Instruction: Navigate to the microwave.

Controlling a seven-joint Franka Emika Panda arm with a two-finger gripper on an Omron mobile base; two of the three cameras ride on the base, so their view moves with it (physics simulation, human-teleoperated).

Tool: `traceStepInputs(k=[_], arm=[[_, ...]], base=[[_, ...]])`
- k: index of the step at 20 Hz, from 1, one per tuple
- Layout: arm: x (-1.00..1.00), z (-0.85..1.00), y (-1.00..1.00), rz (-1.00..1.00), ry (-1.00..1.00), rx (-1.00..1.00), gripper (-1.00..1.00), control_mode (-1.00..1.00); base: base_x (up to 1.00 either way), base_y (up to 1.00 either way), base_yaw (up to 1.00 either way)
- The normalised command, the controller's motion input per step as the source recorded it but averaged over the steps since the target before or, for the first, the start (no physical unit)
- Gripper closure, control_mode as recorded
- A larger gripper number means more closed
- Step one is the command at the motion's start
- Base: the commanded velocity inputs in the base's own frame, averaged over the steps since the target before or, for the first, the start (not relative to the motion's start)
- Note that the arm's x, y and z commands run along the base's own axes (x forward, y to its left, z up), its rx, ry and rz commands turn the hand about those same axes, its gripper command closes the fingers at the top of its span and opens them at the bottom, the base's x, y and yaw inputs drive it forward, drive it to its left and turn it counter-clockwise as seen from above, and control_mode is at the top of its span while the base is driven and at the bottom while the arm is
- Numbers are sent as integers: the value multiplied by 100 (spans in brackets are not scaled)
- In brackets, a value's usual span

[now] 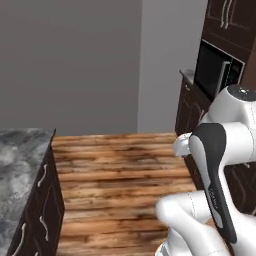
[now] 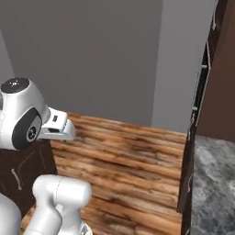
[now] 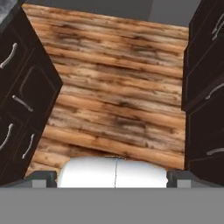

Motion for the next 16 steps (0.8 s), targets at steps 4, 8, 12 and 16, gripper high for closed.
traceStepInputs(k=[4,8,12,16], arm=[[0,0,0,0,0,0,-100,100],[0,0,0,0,0,0,-100,100],[0,0,0,0,0,0,-100,100],[0,0,0,0,0,0,-100,100]], base=[[100,16,-38],[100,47,-49],[100,61,-59],[100,46,-61]])
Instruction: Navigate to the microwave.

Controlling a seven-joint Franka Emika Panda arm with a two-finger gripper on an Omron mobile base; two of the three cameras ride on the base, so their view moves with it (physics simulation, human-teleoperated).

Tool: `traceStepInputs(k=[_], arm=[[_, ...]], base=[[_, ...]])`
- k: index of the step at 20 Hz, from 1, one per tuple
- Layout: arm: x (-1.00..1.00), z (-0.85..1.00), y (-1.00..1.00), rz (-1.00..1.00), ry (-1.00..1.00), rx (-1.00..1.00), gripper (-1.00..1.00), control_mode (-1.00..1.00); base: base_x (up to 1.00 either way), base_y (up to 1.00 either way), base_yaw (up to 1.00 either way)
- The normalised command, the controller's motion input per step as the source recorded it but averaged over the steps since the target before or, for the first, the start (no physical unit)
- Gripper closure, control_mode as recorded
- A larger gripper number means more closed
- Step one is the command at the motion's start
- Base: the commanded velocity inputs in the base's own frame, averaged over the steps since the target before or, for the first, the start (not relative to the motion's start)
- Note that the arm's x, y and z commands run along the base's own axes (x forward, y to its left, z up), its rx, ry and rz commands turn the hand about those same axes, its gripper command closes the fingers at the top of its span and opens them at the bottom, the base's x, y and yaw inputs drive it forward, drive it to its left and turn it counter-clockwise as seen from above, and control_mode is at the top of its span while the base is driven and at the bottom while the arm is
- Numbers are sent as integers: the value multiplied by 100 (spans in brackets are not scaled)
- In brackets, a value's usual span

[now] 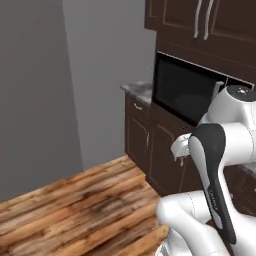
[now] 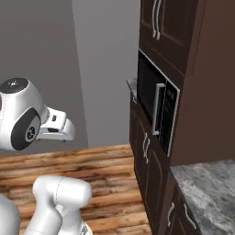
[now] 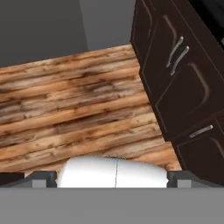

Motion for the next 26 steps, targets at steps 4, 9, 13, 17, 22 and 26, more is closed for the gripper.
traceStepInputs(k=[4,9,13,17,22,26], arm=[[0,0,0,0,0,0,-100,100],[0,0,0,0,0,0,-100,100],[0,0,0,0,0,0,-100,100],[0,0,0,0,0,0,-100,100],[0,0,0,0,0,0,-100,100],[0,0,0,0,0,0,-100,100]], base=[[100,0,-55],[97,19,-61],[75,33,-70],[50,44,-76],[80,45,-58],[77,16,-37]])
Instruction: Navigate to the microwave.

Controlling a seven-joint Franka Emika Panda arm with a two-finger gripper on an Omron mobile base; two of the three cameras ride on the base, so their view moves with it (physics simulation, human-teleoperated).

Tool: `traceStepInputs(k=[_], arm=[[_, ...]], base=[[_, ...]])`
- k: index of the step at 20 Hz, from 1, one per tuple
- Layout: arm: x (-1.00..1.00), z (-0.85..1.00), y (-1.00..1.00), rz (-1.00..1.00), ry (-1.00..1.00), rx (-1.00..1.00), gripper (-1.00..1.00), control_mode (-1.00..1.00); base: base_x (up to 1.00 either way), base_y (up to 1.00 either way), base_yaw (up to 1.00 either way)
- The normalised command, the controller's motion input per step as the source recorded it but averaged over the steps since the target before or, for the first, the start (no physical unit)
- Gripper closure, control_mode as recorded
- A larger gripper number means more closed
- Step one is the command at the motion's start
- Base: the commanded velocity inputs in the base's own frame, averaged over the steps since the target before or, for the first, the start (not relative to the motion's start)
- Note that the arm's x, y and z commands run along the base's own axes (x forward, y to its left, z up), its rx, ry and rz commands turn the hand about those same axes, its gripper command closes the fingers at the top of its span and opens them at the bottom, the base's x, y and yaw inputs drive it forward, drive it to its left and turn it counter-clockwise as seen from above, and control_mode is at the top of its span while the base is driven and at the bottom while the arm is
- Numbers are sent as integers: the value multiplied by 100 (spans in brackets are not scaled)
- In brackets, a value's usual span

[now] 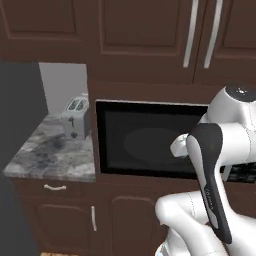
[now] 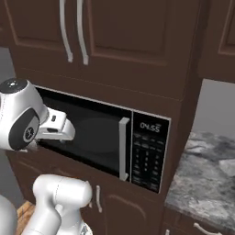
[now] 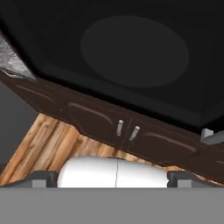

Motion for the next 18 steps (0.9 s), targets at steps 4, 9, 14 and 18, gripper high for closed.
traceStepInputs(k=[4,9,14,18], arm=[[0,0,0,0,0,0,-100,100],[0,0,0,0,0,0,-100,100],[0,0,0,0,0,0,-100,100],[0,0,0,0,0,0,-100,100]], base=[[19,-13,-43],[52,27,-64],[89,84,-41],[100,30,1]])
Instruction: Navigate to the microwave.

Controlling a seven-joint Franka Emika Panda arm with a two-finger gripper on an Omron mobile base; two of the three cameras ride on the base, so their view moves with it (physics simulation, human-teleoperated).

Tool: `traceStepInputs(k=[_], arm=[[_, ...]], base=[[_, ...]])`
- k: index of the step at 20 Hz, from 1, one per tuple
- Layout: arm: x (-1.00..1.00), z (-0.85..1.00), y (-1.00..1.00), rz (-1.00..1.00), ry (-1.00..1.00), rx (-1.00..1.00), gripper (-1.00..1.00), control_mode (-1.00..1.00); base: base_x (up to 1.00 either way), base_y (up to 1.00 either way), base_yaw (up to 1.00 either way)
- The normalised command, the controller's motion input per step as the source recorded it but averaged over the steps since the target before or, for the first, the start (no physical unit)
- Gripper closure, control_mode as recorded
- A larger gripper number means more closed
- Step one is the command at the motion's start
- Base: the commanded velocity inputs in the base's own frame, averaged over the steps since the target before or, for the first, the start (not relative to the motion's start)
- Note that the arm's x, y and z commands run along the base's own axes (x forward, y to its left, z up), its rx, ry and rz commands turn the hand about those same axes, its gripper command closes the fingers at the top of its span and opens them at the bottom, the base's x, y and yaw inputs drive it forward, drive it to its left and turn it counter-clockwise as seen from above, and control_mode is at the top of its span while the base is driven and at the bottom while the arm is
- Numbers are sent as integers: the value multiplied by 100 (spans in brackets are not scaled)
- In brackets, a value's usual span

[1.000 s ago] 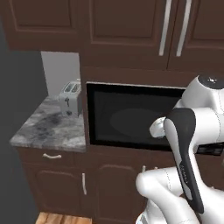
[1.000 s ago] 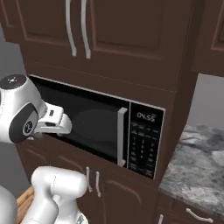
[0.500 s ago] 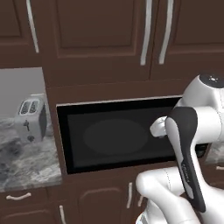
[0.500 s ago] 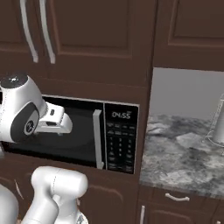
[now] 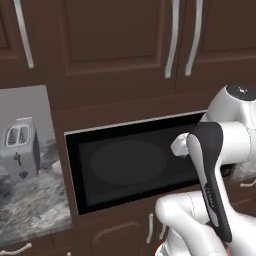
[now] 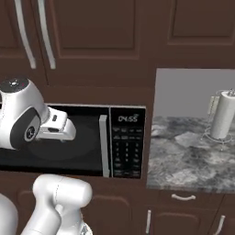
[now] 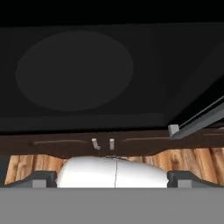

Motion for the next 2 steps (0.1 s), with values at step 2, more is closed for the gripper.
traceStepInputs(k=[2], arm=[[0,0,0,0,0,0,-100,100]], base=[[98,0,32]])
